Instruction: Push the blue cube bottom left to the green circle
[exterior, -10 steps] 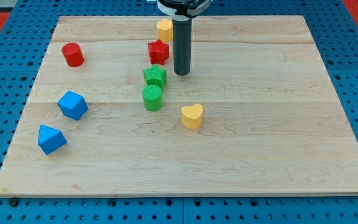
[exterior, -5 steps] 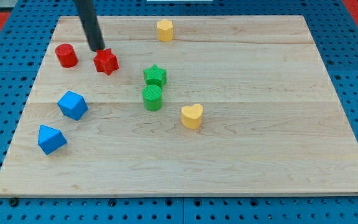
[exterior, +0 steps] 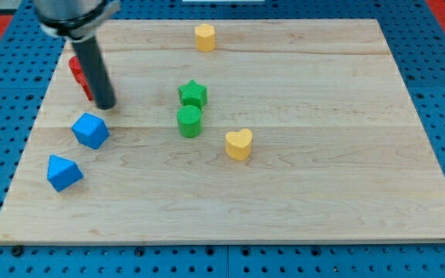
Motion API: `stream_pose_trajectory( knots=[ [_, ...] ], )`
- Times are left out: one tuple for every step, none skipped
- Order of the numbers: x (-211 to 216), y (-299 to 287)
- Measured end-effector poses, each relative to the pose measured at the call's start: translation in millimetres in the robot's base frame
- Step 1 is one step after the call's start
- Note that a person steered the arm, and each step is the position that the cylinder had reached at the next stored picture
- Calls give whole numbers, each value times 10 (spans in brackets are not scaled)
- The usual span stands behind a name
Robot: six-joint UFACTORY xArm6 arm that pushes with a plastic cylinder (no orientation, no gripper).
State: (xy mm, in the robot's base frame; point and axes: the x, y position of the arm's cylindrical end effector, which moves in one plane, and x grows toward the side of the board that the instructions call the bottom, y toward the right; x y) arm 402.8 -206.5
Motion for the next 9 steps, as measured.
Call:
stream_pose_trajectory(
  knots=[
    [663, -117],
    [863, -13],
    [850, 210],
    [688, 330],
    [688, 574],
    [333, 599],
    [321, 762],
    [554, 962],
    [388, 663]
  ],
)
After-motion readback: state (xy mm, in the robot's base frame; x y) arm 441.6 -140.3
